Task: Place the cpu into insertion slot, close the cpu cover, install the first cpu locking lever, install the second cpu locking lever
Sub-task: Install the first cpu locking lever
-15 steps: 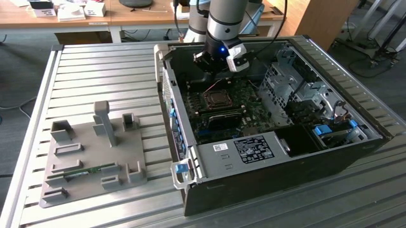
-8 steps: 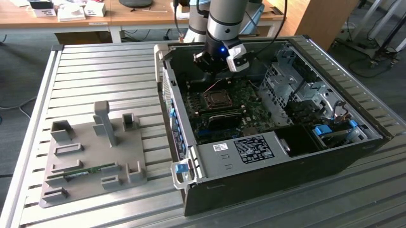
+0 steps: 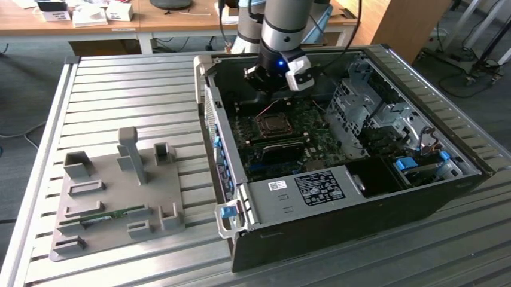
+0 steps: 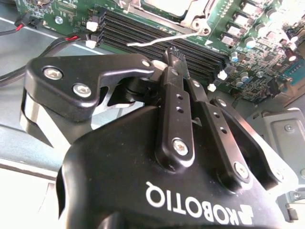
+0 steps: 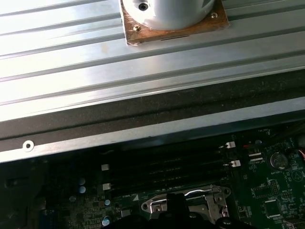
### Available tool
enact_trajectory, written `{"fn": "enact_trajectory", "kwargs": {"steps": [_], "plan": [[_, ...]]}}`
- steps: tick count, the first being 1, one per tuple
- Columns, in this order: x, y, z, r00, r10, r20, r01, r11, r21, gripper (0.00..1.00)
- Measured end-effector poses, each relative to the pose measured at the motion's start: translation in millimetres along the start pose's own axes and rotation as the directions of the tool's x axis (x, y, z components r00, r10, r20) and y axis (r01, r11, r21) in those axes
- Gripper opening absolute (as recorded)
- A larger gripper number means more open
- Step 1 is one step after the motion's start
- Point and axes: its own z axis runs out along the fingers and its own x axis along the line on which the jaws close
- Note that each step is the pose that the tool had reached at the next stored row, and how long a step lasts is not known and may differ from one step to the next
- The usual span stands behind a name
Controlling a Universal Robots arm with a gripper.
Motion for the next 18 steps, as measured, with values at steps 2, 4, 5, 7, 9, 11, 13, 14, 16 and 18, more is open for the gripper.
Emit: {"fn": "enact_trajectory", "kwargs": {"steps": [2, 4, 5, 7, 9, 11, 13, 14, 16, 18], "plan": [[-0.9, 0.1, 0.2, 1.0, 0.0, 0.0, 0.0, 1.0, -0.0003, 0.11], [-1.8, 0.2, 0.9, 1.0, 0.0, 0.0, 0.0, 1.0, -0.0002, 0.11], [-2.1, 0.1, 1.4, 1.0, 0.0, -0.0001, 0.0, 1.0, 0.0, 0.11], [-2.3, -0.1, 2.4, 1.0, 0.0, 0.0, 0.0, 1.0, -0.0002, 0.11], [-2.3, -0.1, 2.4, 1.0, 0.0, -0.0001, 0.0, 1.0, 0.0002, 0.11], [-2.3, -0.1, 2.5, 1.0, 0.0, -0.0001, 0.0, 1.0, 0.0, 0.11], [-2.3, -0.1, 2.6, 1.0, 0.0, 0.0, 0.0, 1.0, -0.0001, 0.11], [-2.3, -0.2, 3.0, 1.0, 0.0, 0.0, 0.0, 1.0, -0.0003, 0.11], [-2.3, -0.3, 3.5, 1.0, 0.0, 0.0, 0.0, 1.0, -0.0002, 0.11], [-2.3, -0.4, 3.5, 1.0, 0.0, -0.0001, 0.0, 1.0, 0.0001, 0.11]]}}
